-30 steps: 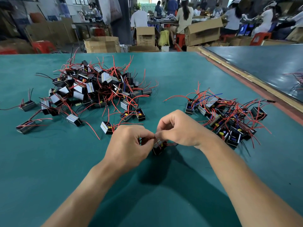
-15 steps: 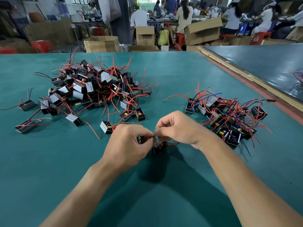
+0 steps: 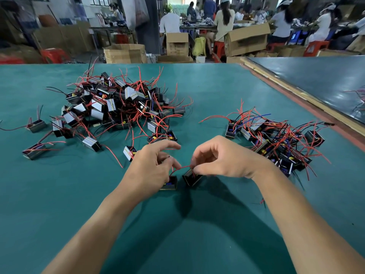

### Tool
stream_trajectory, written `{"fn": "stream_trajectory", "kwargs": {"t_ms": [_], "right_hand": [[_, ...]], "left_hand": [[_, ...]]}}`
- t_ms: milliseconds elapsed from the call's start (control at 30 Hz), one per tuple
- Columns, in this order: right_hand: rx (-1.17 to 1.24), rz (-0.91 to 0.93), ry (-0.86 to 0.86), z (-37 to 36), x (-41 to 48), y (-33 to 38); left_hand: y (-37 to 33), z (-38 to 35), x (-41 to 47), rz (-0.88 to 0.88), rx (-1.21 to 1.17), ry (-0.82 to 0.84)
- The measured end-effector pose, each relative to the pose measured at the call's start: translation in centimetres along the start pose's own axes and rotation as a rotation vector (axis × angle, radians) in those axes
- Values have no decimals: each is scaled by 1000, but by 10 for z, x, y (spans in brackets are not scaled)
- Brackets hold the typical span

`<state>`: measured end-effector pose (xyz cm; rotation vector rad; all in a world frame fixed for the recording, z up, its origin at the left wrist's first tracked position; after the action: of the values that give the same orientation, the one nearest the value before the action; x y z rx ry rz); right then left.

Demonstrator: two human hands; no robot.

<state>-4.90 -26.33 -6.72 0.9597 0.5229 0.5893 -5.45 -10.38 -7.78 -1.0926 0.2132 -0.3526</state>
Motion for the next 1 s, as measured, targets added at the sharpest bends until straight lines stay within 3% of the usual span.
{"fn": "stream_trajectory", "kwargs": {"t_ms": [600, 1000], "right_hand": [[55, -26, -222, 13, 3, -8], [114, 35, -160, 10, 1, -3]], "left_hand": [[5, 0, 3, 13, 15, 15], [16, 4, 5, 77, -39, -33]]}}
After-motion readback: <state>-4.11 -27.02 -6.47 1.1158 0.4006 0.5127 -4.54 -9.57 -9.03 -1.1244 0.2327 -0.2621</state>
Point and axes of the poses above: each hand's wrist, its own x-axis towards the middle knuckle, its own z-axis out of the back of the hand, y = z × x, the point moved 7 cm from there along x, towards the middle knuckle, and after that the axes turned 13 degrees about y, right-handed, at the moved point
